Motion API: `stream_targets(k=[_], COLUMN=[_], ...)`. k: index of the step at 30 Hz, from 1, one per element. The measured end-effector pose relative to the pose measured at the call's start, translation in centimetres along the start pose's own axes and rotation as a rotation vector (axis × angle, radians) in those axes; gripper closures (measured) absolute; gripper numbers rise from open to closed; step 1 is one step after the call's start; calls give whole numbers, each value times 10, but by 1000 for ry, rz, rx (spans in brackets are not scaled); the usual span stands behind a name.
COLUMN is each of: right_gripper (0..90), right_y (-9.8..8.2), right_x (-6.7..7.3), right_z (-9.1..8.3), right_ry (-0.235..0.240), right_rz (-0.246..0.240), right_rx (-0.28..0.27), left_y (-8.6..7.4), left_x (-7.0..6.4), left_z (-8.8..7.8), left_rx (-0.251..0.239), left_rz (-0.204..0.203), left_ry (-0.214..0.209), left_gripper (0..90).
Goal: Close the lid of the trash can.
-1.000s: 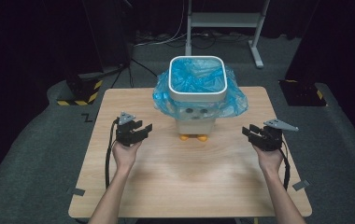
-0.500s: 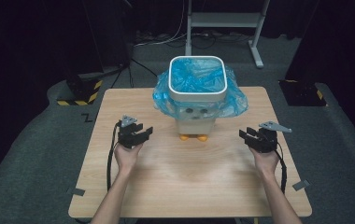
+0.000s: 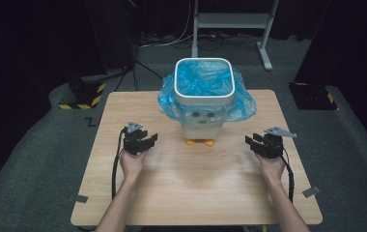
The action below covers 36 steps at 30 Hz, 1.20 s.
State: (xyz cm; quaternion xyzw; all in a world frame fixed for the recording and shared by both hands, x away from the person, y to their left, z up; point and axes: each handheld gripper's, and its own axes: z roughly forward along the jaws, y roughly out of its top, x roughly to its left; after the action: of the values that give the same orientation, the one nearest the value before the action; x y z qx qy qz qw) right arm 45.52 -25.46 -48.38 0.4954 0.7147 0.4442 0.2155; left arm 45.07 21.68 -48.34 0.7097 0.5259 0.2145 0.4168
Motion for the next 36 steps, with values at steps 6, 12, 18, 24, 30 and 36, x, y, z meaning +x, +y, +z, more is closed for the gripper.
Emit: stream_targets(k=[6, 12, 18, 24, 30, 36], right_gripper=[567, 566, 566, 565, 559, 556], right_y=[-5, -10, -14, -17, -20, -22], right_x=[-2, -4, -5, -3, -4, -5], right_z=[5, 10, 16, 22, 29, 33], right_ry=[-17, -28, -40, -40, -49, -60], right_rz=[-8, 1, 0, -6, -7, -13], right_rx=[23, 24, 48, 58, 75, 86], left_y=[-2, -5, -8, -12, -16, -18], left_x=[0, -2, -6, -5, -3, -2], left_z=[6, 13, 21, 26, 31, 34], left_rx=[8, 21, 38, 54, 71, 77], left_rz=[2, 11, 34, 46, 47, 54], left_ry=[-1, 11, 14, 28, 47, 59], left_gripper=[484, 484, 483, 481, 480, 478])
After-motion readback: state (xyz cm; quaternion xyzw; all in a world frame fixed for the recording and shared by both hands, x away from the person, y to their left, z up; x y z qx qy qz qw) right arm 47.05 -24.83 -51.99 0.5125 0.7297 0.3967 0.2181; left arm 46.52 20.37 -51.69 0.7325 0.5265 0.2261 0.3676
